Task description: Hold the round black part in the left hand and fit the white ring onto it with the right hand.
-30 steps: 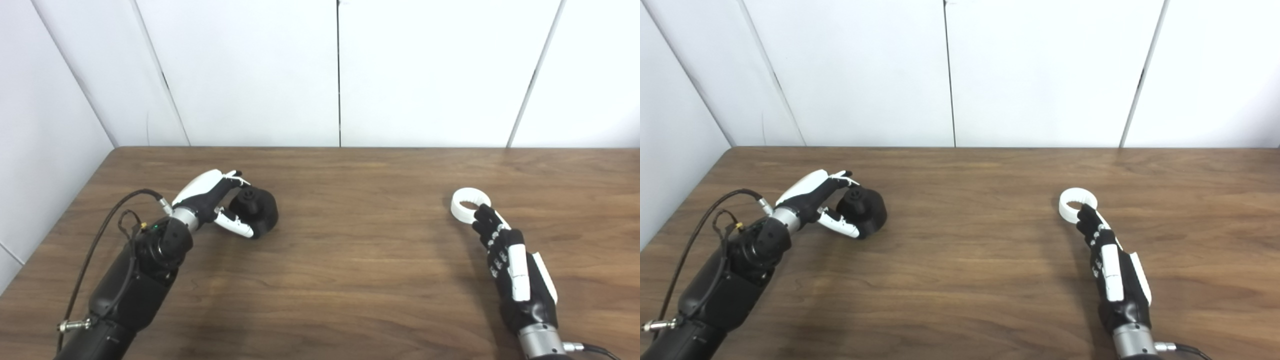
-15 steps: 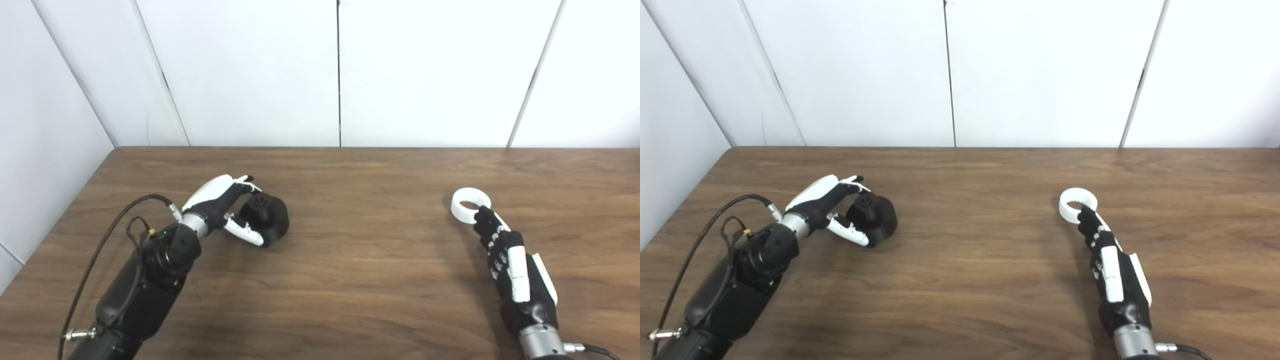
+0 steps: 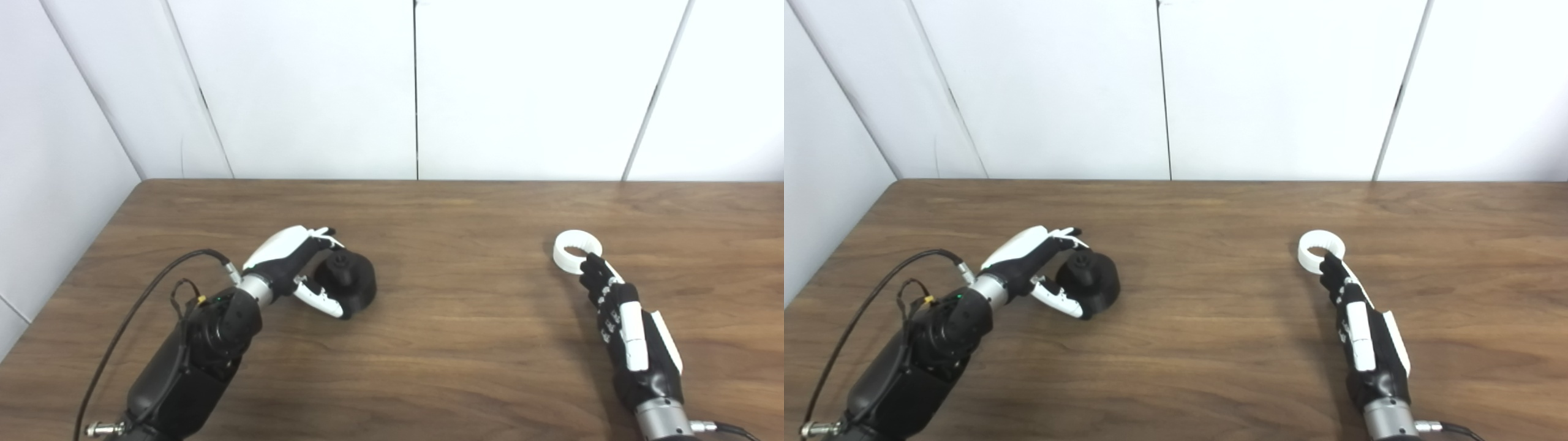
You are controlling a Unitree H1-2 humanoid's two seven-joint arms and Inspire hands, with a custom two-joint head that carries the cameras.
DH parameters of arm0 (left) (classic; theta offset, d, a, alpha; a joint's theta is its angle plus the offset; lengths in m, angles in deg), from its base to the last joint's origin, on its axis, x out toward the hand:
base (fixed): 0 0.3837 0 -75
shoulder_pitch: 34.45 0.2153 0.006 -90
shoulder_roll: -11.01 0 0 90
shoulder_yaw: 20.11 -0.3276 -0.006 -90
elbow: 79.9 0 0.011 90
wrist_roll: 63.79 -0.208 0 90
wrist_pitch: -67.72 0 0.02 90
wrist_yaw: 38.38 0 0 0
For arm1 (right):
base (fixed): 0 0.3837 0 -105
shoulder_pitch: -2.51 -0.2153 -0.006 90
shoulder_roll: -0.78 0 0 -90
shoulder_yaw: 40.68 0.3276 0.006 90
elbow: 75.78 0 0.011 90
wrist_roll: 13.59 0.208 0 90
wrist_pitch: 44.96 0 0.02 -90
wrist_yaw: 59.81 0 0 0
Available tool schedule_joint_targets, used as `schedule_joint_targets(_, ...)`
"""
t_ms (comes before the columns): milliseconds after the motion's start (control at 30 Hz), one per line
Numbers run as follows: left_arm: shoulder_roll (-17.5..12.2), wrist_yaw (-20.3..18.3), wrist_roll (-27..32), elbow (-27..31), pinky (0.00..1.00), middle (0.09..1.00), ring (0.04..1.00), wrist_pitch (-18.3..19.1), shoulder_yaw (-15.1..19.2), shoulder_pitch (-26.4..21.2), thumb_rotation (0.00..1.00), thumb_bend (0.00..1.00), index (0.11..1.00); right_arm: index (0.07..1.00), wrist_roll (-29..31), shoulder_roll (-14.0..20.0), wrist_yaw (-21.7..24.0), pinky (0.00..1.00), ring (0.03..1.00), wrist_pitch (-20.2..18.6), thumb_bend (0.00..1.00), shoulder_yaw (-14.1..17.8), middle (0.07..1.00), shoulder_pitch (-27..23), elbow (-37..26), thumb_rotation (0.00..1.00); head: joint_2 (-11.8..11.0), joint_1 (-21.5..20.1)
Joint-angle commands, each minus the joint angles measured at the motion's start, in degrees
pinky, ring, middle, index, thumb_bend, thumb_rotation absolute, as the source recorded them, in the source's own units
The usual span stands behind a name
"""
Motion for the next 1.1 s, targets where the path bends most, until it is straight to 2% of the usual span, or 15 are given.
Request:
schedule_joint_targets(0,-0.15,-0.54,-1.1,1.62,0.96,0.98,1.0,-0.76,-0.75,-0.2,0.19,0.85,0.692,0.918,0.13,-0.22,0.37,1.0,0.944,0.16,0.67,-0.45,0.925,0.24,-2.22,1.0,0.1,-0.02)
schedule_joint_targets(233,0.95,-1.92,-1.64,4.56,0.94,0.981,1.0,-0.61,-3.04,0.69,0.21,0.86,0.698,0.921,0.38,-0.3,0.51,1.0,0.956,-0.35,0.65,-0.68,0.931,0.09,-2.64,1.0,0.4,-0.38)
schedule_joint_targets(333,1.75,-1.53,-1.39,5.42,0.96,0.977,1.0,-2.06,-3.96,1.31,0.21,0.86,0.694,0.921,-0.01,-0.32,0.45,1.0,0.953,-0.36,0.65,-0.96,0.929,0.06,-2.74,1.0,0.49,-0.61)
schedule_joint_targets(633,4.12,-3.92,-2.62,9.43,0.94,0.998,1.0,-1.28,-6.65,2.83,0.22,0.85,0.708,0.921,-0.07,-0.59,0.1,1.0,0.956,-0.57,0.67,-1.23,0.928,0.07,-3.01,1.0,0.84,-1.12)
schedule_joint_targets(1067,7.03,-4.06,-4.36,12.25,0.94,0.997,1.0,-2.35,-8.54,4.74,0.21,0.87,0.697,0.924,-0.08,-0.96,-0.37,1.0,0.962,-1.76,0.65,-1.17,0.931,-0.08,-3.87,1.0,0.96,-2.04)
